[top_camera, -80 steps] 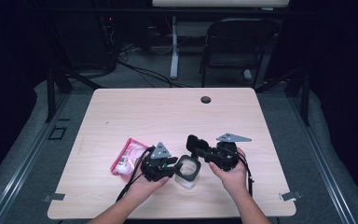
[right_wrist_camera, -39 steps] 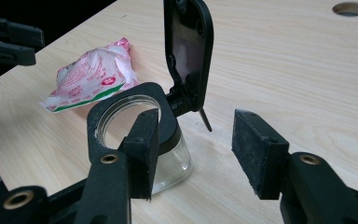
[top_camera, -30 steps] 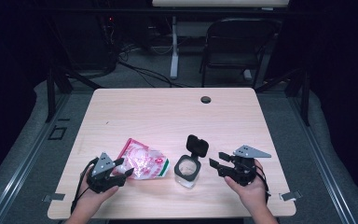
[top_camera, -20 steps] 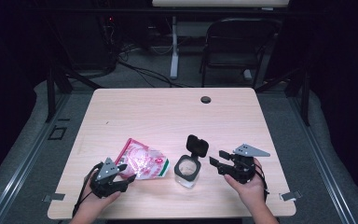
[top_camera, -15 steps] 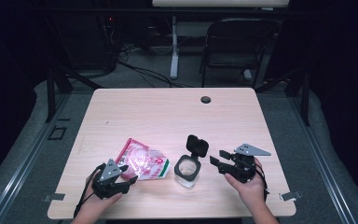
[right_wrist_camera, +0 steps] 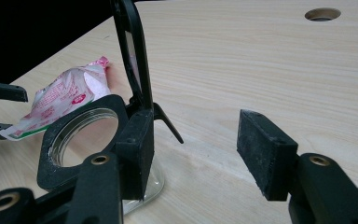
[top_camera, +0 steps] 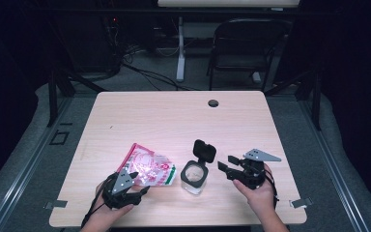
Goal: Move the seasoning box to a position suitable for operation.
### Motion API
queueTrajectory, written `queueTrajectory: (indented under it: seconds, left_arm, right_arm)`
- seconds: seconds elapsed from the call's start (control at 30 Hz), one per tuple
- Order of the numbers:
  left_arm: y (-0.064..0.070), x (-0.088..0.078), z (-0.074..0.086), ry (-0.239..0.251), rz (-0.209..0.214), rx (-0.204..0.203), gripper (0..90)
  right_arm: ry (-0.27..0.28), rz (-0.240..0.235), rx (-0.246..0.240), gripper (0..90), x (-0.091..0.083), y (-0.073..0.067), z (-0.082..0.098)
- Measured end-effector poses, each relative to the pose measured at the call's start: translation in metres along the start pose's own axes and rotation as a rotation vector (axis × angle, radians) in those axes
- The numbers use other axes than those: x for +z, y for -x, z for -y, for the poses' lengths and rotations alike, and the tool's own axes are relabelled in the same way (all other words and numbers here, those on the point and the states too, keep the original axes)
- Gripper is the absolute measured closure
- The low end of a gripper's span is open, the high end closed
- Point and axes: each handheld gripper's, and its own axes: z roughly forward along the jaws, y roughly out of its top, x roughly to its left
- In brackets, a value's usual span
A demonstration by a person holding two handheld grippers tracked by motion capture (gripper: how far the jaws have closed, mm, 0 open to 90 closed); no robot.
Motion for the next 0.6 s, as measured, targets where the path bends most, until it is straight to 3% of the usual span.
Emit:
queueTrajectory:
  seconds: [0.13, 0.3, 0.6]
  left_arm:
    - [0.005, 0.003, -0.002, -0.005, 0.002, 0.036, 36.4]
    - [0.008, 0.01, -0.005, -0.02, 0.003, 0.052, 36.3]
    - [0.005, 0.022, -0.005, -0.047, -0.046, 0.088, 36.4]
  right_arm:
    - [-0.006, -0.002, 0.002, 46.0, 0.001, -0.001, 0.001]
    - [0.0, -0.001, 0.006, 45.7, 0.001, 0.0, 0.002]
    - [-0.005, 0.002, 0.01, 45.1, -0.001, -0.001, 0.004]
